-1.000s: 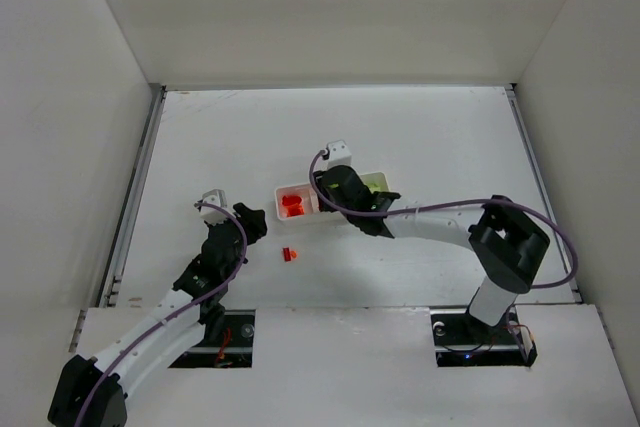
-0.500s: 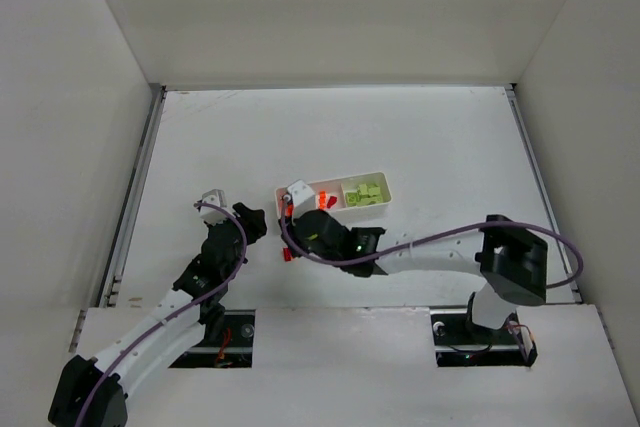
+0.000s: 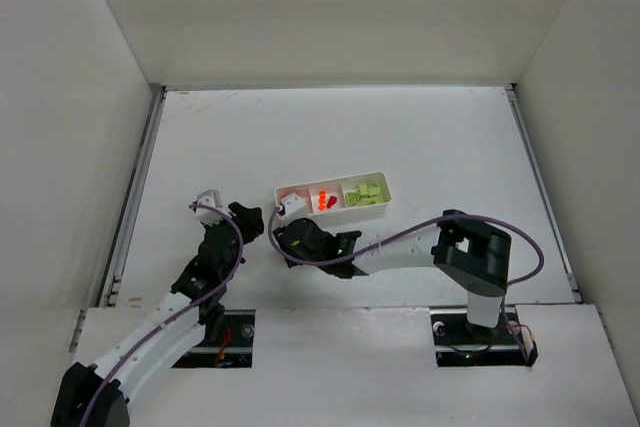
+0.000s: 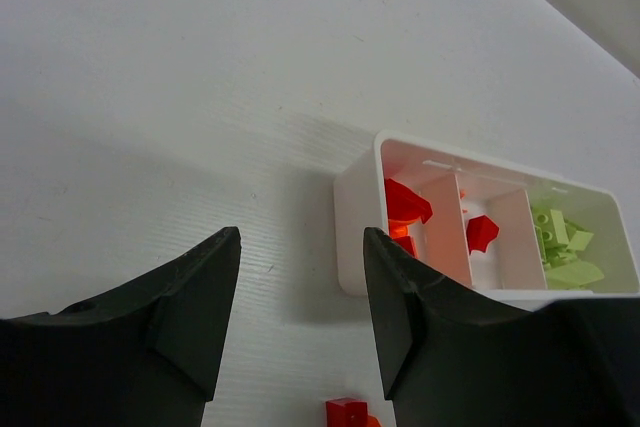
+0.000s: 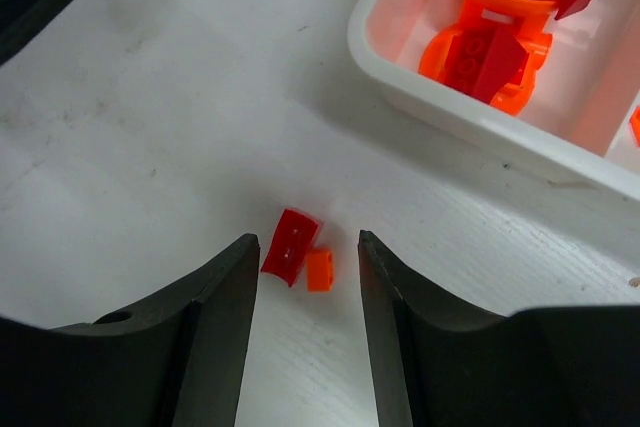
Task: Sort the legos into containers by color
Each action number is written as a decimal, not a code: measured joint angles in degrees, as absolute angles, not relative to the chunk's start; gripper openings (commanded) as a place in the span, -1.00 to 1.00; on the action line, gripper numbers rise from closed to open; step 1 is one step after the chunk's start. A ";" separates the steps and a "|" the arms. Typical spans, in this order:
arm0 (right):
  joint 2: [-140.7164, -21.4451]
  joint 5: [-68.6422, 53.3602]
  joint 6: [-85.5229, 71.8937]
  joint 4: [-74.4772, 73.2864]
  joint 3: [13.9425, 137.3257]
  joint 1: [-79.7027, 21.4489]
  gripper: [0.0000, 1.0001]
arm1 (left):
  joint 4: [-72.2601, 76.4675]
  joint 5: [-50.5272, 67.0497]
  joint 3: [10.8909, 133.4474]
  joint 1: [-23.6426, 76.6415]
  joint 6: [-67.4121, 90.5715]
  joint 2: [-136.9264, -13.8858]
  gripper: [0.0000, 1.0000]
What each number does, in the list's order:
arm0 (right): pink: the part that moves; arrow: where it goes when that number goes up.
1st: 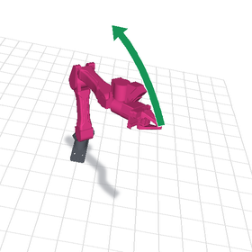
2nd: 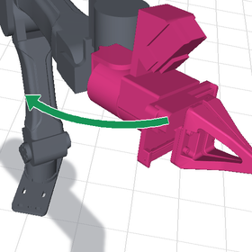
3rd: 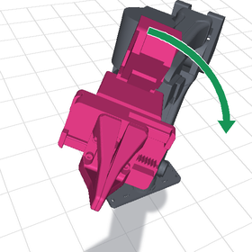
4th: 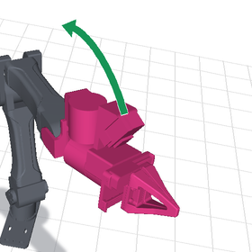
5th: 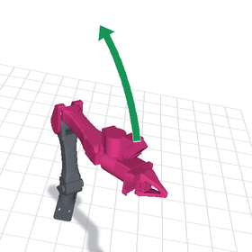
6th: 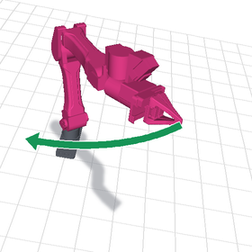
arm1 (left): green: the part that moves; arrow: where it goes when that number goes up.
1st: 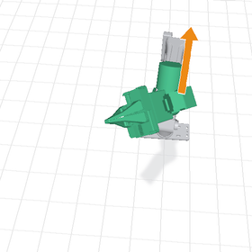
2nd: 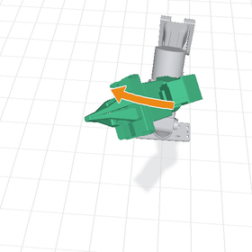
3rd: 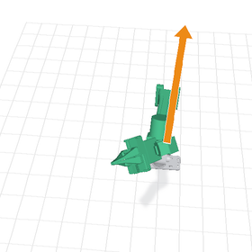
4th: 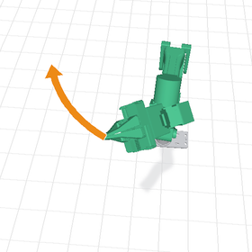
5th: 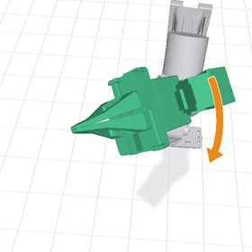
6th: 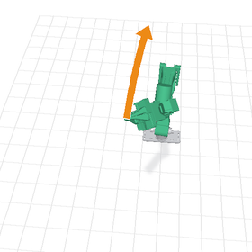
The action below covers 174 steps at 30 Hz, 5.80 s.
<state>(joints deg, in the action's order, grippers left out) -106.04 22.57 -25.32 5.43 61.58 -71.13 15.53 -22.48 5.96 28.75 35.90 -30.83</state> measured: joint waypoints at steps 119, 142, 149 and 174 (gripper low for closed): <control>-106.45 17.50 -24.25 7.29 68.90 -57.82 -0.09 | 17.61 -23.64 5.28 32.69 34.94 -35.88 -0.37; -105.60 15.81 -25.32 8.21 66.26 -57.82 -0.24 | 10.74 -34.24 8.75 47.42 34.94 -35.18 -0.40; -107.39 15.35 -25.34 8.14 66.39 -57.82 -0.21 | 10.39 -34.85 8.75 43.07 33.26 -32.88 -0.33; -111.18 15.18 -25.32 7.81 70.00 -57.74 -0.17 | 13.96 -32.60 6.39 37.36 32.84 -31.64 -0.22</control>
